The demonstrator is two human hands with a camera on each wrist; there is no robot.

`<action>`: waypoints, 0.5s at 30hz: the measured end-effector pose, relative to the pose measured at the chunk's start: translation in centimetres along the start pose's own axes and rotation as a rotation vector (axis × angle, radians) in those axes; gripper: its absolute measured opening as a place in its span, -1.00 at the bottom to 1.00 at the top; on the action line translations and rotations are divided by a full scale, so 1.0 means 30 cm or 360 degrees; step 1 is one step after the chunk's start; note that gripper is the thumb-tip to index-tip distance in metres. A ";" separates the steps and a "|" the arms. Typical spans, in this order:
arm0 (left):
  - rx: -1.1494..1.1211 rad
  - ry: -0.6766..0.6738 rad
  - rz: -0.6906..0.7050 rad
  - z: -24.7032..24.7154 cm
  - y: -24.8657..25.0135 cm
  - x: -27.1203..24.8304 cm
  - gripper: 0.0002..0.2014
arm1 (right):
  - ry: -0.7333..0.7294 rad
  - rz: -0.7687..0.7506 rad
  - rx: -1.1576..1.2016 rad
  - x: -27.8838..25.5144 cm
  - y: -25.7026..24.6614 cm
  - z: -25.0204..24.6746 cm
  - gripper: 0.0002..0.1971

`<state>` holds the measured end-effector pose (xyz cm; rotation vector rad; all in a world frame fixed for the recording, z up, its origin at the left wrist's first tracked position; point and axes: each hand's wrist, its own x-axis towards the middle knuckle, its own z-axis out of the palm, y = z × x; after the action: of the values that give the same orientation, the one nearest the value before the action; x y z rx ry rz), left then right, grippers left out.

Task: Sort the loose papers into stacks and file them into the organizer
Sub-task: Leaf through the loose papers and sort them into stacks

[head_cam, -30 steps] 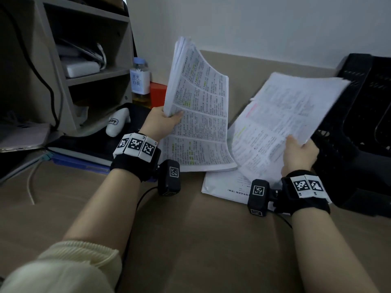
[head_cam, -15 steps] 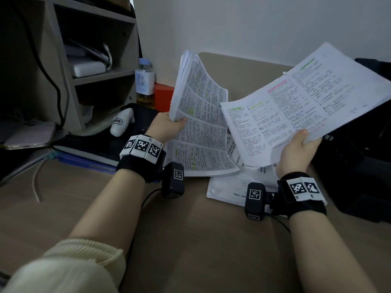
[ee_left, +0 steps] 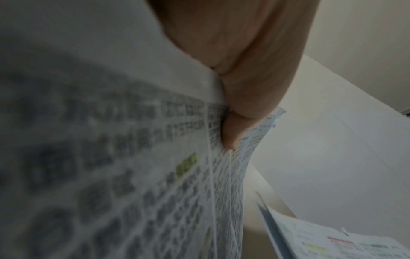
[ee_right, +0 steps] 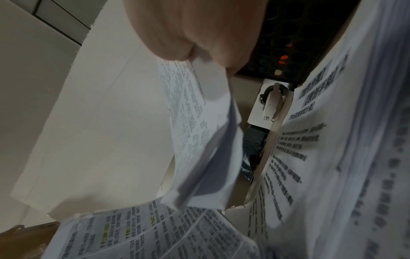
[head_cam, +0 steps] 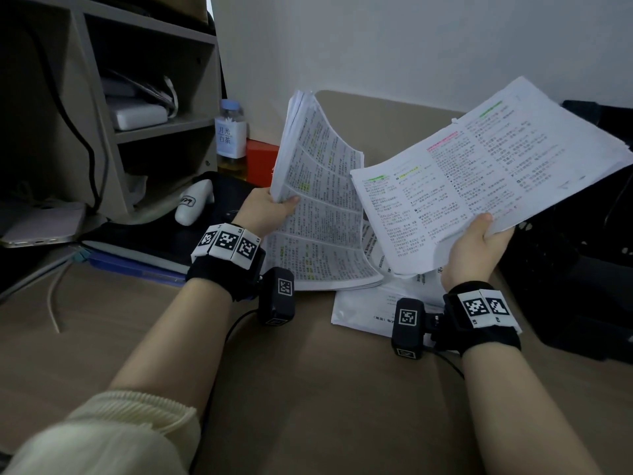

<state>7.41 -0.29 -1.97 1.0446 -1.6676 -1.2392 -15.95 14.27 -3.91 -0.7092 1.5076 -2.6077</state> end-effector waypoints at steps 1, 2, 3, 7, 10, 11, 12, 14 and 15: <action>0.0001 -0.0006 0.0006 0.001 0.000 -0.001 -0.70 | 0.0012 0.0004 0.0000 0.002 -0.005 -0.002 -0.57; -0.0001 -0.0013 0.0011 0.000 0.000 -0.002 -0.71 | 0.0017 0.0013 -0.0001 0.006 -0.009 -0.005 -0.58; -0.0008 -0.0022 0.0017 -0.001 -0.001 -0.003 -0.73 | 0.0014 0.0034 0.0000 0.010 -0.011 -0.007 -0.60; -0.0030 -0.0064 0.0043 -0.013 -0.002 -0.006 -0.75 | -0.0109 0.0193 0.0011 -0.003 -0.016 0.012 -0.67; -0.0093 -0.0092 0.0081 -0.018 0.002 -0.006 -0.74 | -0.0303 0.0284 -0.0080 -0.025 -0.013 0.032 -0.69; -0.0131 -0.0092 0.0086 -0.017 0.004 -0.004 -0.74 | -0.0383 0.0321 -0.0088 -0.031 -0.015 0.038 -0.72; -0.0152 -0.0097 0.0092 -0.015 0.007 -0.003 -0.74 | -0.0465 0.0357 -0.0097 -0.035 -0.017 0.042 -0.74; -0.0141 -0.0119 0.0121 -0.011 0.016 -0.003 -0.84 | -0.0586 0.0379 -0.0193 -0.048 -0.024 0.051 -0.74; -0.0146 -0.0142 0.0138 -0.011 0.020 -0.004 -0.90 | -0.0615 0.0370 -0.0241 -0.052 -0.027 0.054 -0.74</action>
<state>7.65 -0.18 -1.34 0.8645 -1.6884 -1.3089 -13.73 13.77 -3.13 -0.9235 1.5648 -2.0611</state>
